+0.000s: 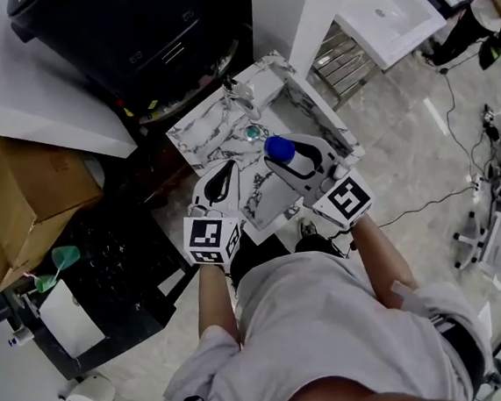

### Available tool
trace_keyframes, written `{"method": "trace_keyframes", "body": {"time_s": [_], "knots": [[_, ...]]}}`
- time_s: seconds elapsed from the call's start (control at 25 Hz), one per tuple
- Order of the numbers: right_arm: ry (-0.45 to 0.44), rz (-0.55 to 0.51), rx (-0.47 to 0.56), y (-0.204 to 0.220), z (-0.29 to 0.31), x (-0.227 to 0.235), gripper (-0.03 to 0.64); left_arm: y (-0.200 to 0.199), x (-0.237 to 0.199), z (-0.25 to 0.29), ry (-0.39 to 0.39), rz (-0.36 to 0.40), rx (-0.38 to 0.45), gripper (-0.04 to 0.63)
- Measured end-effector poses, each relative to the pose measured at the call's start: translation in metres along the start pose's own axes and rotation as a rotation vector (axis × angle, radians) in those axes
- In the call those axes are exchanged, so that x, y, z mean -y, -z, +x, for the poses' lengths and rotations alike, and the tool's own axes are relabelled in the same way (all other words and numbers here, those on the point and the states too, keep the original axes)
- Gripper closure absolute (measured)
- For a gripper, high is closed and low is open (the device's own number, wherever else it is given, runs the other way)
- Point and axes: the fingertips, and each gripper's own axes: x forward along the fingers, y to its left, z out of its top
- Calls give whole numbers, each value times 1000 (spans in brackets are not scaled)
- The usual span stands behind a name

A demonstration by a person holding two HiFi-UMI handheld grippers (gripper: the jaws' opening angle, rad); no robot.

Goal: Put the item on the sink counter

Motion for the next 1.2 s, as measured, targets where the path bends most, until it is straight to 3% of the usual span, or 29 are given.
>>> {"method": "trace_keyframes", "body": {"time_s": [0.44,0.96,1.2], "knots": [[35,45,-41,19,45,4,465,14,-25,25,225,4,-34,584],[69,88,-85,43,86,11,465,35,-56,45,287,17,-106,584],[8,109,-69,44,95,17,465,40,-59,48,421,109,-122,584]]}}
